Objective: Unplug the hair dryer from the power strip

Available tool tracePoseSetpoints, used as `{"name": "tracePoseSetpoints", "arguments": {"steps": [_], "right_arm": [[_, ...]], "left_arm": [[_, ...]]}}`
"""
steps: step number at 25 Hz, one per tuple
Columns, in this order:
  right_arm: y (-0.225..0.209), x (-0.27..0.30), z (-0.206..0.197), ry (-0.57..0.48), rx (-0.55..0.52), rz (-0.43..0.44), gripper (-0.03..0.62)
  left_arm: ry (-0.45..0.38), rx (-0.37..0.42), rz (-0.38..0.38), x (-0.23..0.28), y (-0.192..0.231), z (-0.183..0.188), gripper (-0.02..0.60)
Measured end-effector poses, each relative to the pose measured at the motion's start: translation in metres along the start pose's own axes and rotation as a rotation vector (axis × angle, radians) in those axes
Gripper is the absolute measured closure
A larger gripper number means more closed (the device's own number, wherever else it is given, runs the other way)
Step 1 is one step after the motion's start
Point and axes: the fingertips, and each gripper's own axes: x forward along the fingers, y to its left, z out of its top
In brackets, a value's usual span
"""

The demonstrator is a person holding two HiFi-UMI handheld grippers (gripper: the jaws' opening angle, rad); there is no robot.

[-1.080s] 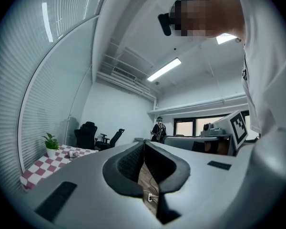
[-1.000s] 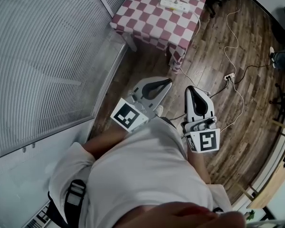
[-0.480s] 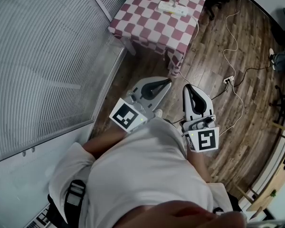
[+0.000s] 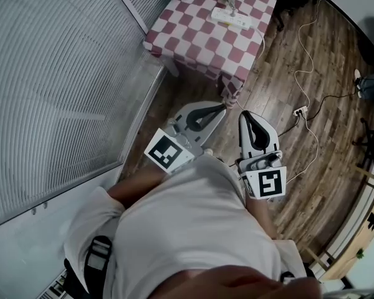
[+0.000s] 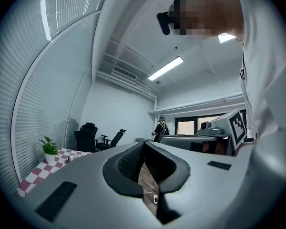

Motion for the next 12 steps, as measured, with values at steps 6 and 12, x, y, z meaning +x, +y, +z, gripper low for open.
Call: {"name": "tracePoseSetpoints", "arguments": {"steps": [6,12], "right_arm": [[-0.008,0.043,-0.005,0.028,-0.018,-0.001,0.562],[-0.024,0.098,-0.007,0.047,-0.031,-0.013,0.562]], "left_arm": [[0.009,-0.002,-0.015,0.013,0.042,0.000,0.551],[0.018,-0.012,-0.041,0.028,0.093,0.001,0.551]]}}
